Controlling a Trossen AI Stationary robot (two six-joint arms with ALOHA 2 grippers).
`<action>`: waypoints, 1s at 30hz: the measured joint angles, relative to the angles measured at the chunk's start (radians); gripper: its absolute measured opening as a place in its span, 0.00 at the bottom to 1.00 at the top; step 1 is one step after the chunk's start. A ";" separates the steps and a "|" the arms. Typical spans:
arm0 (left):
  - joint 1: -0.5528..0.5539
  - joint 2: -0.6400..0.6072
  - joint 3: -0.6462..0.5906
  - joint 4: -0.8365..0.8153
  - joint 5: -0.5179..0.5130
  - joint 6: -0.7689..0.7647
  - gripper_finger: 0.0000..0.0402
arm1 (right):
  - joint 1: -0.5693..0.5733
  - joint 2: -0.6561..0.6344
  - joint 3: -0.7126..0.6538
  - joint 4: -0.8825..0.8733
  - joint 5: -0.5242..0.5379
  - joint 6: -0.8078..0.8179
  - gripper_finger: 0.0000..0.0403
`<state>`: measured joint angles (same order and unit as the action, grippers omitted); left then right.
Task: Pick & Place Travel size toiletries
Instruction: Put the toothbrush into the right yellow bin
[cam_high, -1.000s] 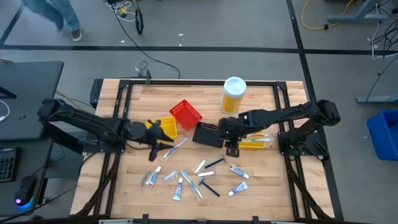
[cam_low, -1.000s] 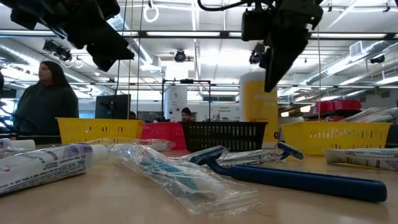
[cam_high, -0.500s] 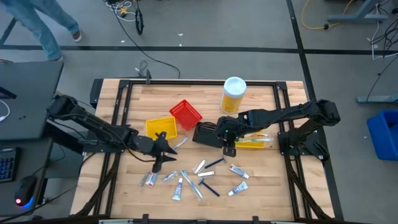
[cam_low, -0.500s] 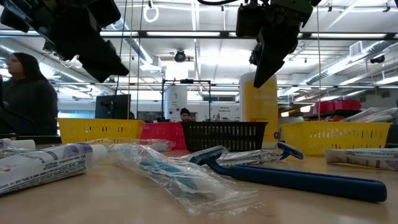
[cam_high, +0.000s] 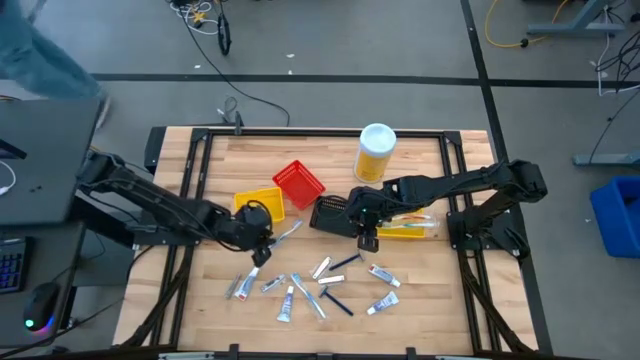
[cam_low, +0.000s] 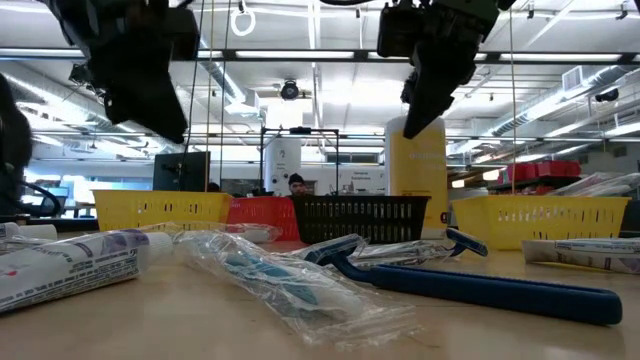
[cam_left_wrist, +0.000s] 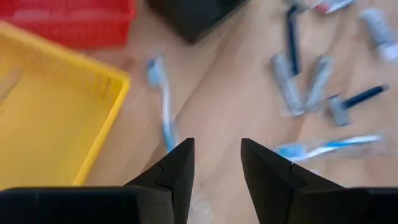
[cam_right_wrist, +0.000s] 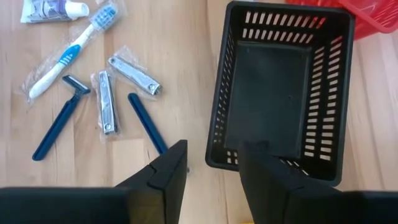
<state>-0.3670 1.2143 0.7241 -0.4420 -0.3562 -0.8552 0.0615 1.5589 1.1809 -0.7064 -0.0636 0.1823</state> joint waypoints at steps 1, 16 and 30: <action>0.000 0.019 -0.001 -0.001 0.002 -0.005 0.34 | 0.000 0.000 0.000 0.002 0.000 0.000 0.39; -0.005 0.261 -0.001 0.008 0.013 -0.132 0.27 | 0.000 0.000 0.000 0.016 0.001 -0.008 0.50; -0.004 0.375 0.002 0.064 0.054 -0.213 0.29 | 0.000 0.000 0.000 0.017 0.001 -0.018 0.48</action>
<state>-0.3714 1.5898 0.7257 -0.3779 -0.3020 -1.0683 0.0615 1.5589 1.1809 -0.6890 -0.0628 0.1646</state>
